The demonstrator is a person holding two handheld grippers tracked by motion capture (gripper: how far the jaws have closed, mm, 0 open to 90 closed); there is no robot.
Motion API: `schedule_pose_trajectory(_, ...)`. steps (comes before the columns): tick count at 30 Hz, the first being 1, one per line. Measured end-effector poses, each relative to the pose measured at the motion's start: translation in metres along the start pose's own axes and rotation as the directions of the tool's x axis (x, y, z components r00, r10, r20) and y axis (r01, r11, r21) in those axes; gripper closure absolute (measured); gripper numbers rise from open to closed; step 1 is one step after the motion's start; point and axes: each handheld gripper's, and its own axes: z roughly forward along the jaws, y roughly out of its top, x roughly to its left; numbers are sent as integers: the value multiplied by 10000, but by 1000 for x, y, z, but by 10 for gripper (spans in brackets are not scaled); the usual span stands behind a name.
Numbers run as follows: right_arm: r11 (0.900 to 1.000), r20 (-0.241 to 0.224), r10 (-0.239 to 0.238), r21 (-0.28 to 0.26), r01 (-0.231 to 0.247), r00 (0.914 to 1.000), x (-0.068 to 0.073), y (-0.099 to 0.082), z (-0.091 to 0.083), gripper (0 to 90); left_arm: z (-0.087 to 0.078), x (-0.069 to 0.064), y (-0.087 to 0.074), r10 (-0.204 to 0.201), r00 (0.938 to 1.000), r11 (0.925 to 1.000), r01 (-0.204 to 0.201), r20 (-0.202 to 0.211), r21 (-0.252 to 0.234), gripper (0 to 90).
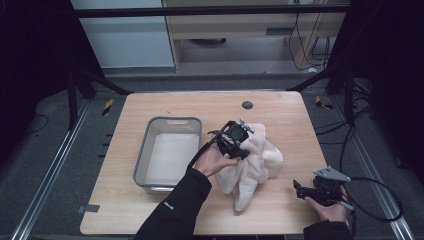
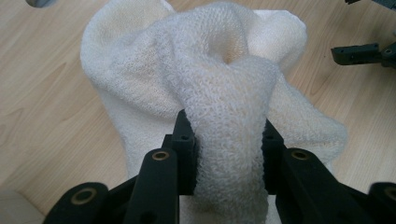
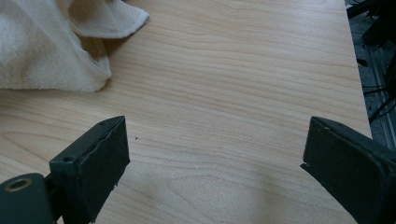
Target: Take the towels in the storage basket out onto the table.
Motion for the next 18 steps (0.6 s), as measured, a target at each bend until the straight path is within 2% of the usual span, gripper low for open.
schedule_pose_trajectory(8, 10000, -7, -14, 53, 14, 10000, 0, 0, 1, 67, 15, -2, -6, 48, 9998, 10000, -48, -180, 1, 605)
schedule_pose_trajectory(18, 9999, -33, -13, 100, 13, 10000, 0, 0, 2, 65, 29, 3, -15, -197, 9995, 9998, 199, -228, 45, 379)
